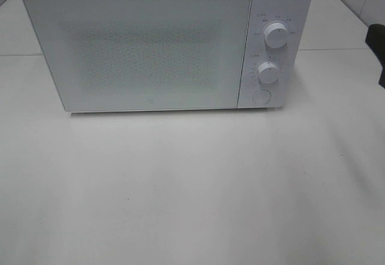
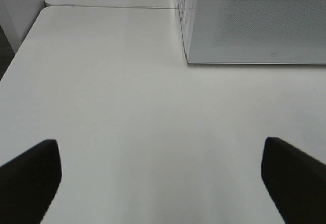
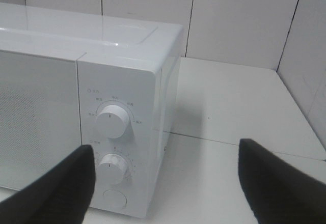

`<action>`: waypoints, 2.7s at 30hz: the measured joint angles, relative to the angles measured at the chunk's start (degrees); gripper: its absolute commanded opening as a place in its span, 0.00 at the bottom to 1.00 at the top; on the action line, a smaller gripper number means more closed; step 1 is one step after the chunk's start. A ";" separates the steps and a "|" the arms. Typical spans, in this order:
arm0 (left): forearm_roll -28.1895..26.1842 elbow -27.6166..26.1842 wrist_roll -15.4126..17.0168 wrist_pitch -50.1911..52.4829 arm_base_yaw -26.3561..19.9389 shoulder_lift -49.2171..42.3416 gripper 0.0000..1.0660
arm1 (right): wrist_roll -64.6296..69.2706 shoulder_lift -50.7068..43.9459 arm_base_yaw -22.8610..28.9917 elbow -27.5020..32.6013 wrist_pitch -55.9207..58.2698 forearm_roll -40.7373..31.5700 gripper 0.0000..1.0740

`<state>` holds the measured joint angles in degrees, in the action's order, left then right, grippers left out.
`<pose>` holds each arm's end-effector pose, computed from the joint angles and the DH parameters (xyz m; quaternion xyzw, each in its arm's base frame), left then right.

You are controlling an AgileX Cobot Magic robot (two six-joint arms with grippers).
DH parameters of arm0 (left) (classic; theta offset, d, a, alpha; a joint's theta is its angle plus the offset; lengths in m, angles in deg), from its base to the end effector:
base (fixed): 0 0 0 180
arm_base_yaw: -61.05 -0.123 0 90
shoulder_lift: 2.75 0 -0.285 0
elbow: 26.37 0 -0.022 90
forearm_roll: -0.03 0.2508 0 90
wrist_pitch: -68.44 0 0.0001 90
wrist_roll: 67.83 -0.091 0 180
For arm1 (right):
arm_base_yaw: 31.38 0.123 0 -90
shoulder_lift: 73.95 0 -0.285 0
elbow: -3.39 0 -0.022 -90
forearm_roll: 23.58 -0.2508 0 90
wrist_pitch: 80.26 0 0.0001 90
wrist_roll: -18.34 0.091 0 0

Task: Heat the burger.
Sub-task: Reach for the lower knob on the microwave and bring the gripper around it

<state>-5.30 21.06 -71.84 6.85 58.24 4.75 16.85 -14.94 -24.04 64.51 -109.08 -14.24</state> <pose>-0.0084 -0.0079 0.2819 0.0116 0.8494 -0.0151 0.5273 0.1696 0.0290 0.2578 -0.1331 0.7046 0.0138 0.6969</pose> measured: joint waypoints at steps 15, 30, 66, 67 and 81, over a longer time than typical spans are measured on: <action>0.00 0.00 0.00 0.00 0.00 0.00 0.95 | 0.00 36.33 0.00 5.16 -39.42 -5.27 0.73; 0.00 0.00 0.00 0.00 0.00 0.00 0.95 | -1.15 49.45 15.76 -2.52 -40.39 -22.63 0.71; 0.00 0.00 0.06 0.00 0.00 0.00 0.95 | -11.17 64.17 21.03 -21.03 -40.45 -33.12 0.71; 0.00 0.00 0.06 0.00 0.00 0.00 0.95 | -11.17 64.17 21.03 -21.03 -40.45 -33.12 0.71; 0.00 0.00 0.06 0.00 0.00 0.00 0.95 | -11.34 64.63 20.05 -22.35 -40.39 -34.32 0.71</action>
<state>-5.30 21.06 -71.79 6.85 58.24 4.75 5.51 49.69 -3.99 42.16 -149.47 -48.56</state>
